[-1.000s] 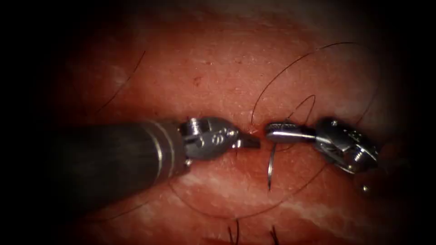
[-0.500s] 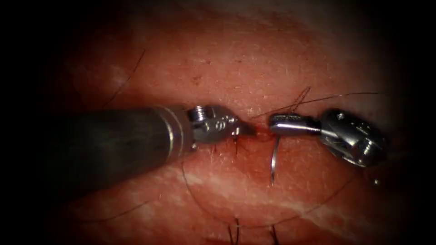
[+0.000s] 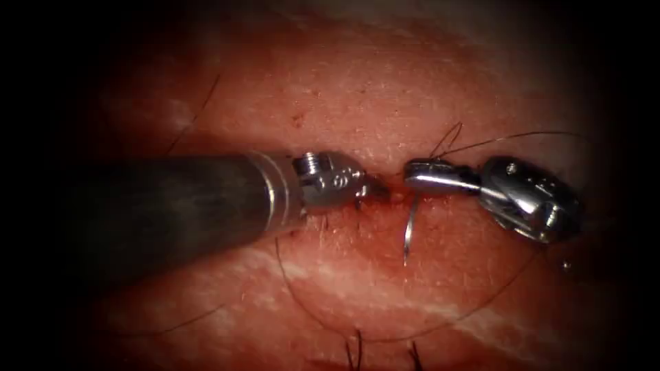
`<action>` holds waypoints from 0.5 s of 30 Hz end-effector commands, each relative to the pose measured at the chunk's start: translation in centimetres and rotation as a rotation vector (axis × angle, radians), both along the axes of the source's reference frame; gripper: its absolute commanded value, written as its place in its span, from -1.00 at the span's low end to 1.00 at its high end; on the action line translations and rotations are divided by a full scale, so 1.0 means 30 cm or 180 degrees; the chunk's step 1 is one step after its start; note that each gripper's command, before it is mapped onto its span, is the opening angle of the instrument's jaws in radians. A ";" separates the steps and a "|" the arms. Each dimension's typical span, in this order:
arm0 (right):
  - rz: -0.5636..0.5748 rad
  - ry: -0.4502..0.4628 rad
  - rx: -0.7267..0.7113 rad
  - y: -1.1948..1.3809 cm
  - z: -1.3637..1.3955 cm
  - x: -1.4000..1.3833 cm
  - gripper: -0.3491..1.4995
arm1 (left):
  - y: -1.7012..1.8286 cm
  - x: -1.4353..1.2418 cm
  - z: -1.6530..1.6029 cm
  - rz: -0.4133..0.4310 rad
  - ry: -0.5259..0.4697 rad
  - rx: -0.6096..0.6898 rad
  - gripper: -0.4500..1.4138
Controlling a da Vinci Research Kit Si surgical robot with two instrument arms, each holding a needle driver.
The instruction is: Wound Closure
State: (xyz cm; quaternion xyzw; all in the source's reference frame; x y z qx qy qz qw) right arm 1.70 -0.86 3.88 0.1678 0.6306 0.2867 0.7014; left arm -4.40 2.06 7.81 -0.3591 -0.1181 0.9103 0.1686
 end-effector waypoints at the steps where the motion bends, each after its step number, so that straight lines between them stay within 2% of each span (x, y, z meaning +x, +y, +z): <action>1: 0.0015 -0.0004 -0.0041 -0.0023 0.0031 0.0012 -1.00 | -0.001 -0.0017 0.003 -0.0012 -0.0008 0.0023 -1.00; 15: 0.0125 -0.0223 -0.0450 0.0079 0.0137 0.0053 -1.00 | 0.000 0.0017 0.006 -0.0017 0.0014 -0.0002 -1.00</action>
